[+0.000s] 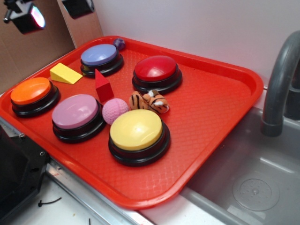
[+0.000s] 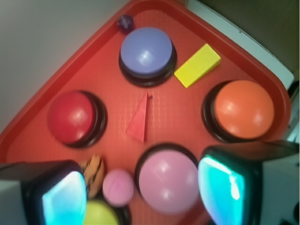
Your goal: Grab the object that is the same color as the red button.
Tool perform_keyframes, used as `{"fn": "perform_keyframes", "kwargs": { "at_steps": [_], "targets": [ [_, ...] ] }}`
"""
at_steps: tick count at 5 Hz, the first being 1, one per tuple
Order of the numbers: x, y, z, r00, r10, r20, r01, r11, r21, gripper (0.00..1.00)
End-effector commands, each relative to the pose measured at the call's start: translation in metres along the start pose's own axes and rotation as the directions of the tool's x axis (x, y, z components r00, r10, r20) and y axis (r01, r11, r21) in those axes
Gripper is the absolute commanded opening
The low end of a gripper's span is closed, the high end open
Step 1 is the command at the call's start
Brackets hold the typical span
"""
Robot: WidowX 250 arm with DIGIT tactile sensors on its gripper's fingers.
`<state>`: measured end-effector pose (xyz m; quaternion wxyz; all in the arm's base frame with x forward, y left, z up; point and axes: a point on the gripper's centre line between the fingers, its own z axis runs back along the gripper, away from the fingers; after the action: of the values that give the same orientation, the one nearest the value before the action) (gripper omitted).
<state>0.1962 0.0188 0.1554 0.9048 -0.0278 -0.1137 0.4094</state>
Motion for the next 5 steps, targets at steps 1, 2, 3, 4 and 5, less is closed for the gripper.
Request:
{"fn": "perform_keyframes", "kwargs": {
  "at_steps": [1,2,3,4,5],
  "targets": [
    [0.022,-0.002,-0.039,0.995,0.09,0.05,-0.091,0.996,0.025,1.0],
    [0.032,-0.003,-0.066,0.995,0.091,0.027,-0.092,0.995,0.045,1.0],
    [0.034,-0.006,-0.086,0.996,0.089,0.017,-0.09,0.995,0.031,1.0],
    [0.031,-0.008,-0.1,0.996,0.095,-0.003,-0.094,0.995,0.034,1.0],
    [0.022,-0.004,-0.109,0.996,0.084,-0.011,-0.083,0.995,0.063,1.0]
  ]
}}
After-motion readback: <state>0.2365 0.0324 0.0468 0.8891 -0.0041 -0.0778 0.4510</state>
